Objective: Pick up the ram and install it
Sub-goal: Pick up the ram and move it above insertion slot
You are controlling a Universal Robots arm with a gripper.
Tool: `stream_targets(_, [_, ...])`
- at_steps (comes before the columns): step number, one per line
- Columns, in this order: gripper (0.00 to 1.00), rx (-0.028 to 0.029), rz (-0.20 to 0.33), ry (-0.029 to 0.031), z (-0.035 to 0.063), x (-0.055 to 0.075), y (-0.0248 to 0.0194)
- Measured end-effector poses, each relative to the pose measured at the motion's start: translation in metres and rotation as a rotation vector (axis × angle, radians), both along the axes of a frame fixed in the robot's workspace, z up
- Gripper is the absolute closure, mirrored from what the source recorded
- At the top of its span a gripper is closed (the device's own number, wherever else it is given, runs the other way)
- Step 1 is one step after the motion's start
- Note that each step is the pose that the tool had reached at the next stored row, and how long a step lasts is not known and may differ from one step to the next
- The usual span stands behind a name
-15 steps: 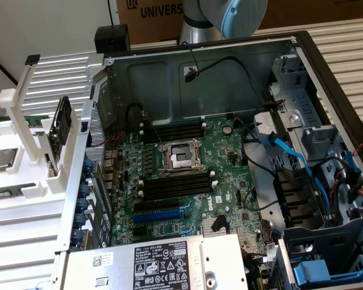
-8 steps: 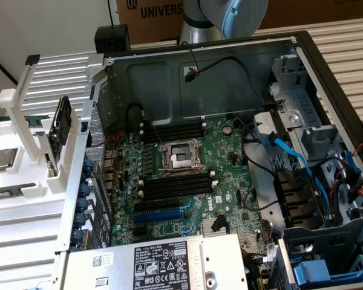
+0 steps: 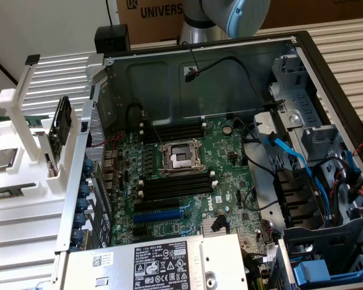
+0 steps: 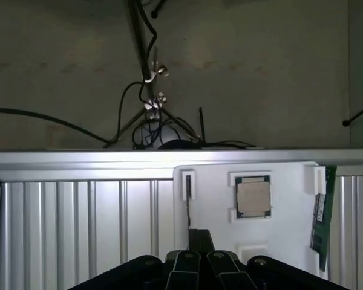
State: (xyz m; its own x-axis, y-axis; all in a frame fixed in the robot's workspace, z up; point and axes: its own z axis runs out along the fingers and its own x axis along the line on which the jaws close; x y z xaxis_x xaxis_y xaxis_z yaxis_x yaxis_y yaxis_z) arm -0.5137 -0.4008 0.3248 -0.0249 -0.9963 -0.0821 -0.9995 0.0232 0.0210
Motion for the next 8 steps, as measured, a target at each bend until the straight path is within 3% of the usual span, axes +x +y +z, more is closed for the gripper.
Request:
stream_targets(2, [0.9,-0.0001,0.0,0.0158,-0.0015,0.001,-0.0034])
stream_targets(3, [0.9,-0.0002,0.0,0.0286,-0.0018,0.002,-0.0046])
stream_targets(4, [0.9,-0.0001,0.0,0.0676,-0.0031,0.007,-0.0072])
stream_targets(8, [0.9,-0.0002,0.0,0.0926,-0.0055,0.02,-0.0077])
